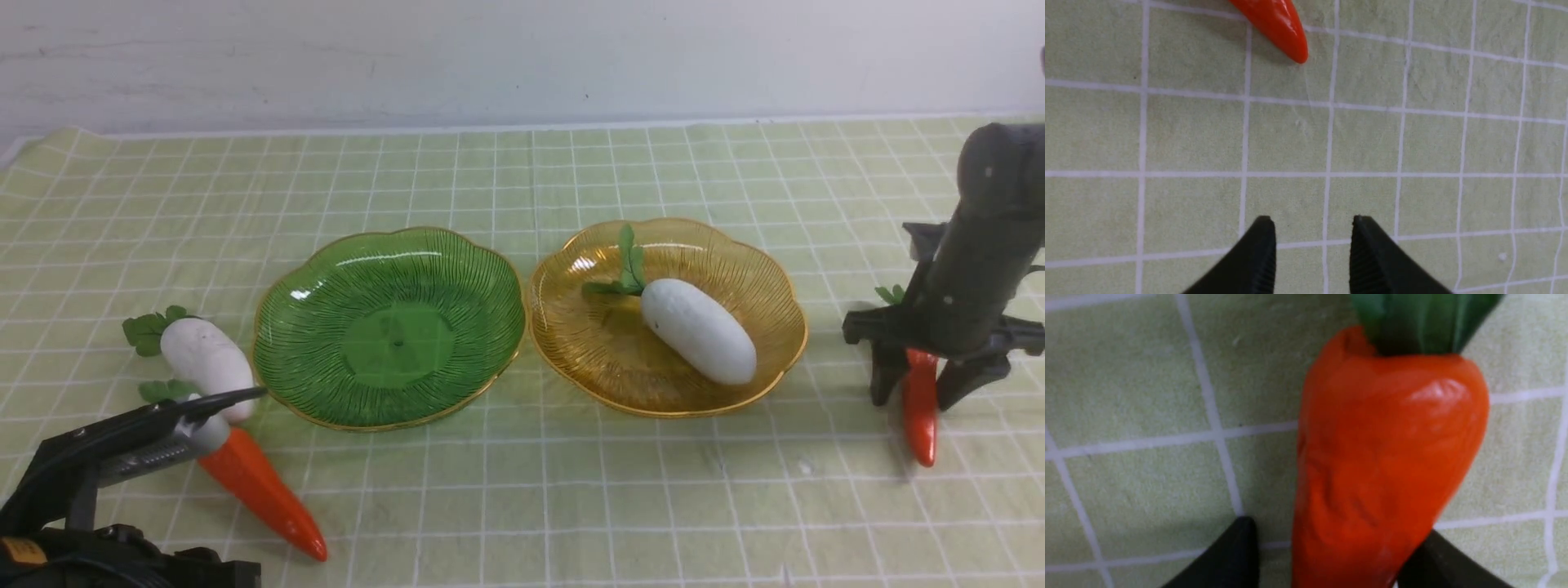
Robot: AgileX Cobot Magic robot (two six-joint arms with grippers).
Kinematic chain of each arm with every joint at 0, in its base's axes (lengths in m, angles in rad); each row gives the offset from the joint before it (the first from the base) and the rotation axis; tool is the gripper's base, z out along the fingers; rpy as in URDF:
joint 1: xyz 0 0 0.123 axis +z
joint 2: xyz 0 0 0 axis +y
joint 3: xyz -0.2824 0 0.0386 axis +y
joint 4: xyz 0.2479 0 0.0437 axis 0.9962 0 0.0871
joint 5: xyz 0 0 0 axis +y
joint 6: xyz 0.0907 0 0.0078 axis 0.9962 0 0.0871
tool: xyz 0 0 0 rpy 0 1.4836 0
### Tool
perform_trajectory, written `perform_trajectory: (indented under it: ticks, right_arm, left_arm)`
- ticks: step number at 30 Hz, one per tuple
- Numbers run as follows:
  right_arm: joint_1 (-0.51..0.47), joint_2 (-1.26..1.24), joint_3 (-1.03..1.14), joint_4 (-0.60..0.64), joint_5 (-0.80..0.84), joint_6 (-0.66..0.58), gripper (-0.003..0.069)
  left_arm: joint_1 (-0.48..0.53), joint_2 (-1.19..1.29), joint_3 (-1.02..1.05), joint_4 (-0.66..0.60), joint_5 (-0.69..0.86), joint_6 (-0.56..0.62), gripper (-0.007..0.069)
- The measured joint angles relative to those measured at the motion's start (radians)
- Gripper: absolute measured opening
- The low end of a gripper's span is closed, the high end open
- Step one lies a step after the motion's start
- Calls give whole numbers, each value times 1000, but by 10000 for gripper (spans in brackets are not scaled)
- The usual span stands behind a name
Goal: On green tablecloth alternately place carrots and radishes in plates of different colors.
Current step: 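Pick up the vegetable and place it in the green plate with the right gripper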
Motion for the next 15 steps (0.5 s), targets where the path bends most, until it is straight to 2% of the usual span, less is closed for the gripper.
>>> perform_trajectory:
  ticks: [2,3,4,11,14,15]
  right_arm:
    - [-5,-1,0,1,11,-18,286]
    - [-7,-2,0,3,13,-20,274]
    - [-14,-9,1,7,25,-26,227]
    - [-21,-124,-30,21,77,-32,235]
    - [-7,-186,-92,152,78,-80,235]
    - [19,-203,-135,268,78,-144,235]
  left_arm:
    - [0,0,0,0,0,0,237]
    - [0,0,0,0,0,0,237]
    - [0,0,0,0,0,0,237]
    - [0,0,0,0,0,0,237]
    - [0,0,0,0,0,0,237]
    - [0,0,0,0,0,0,237]
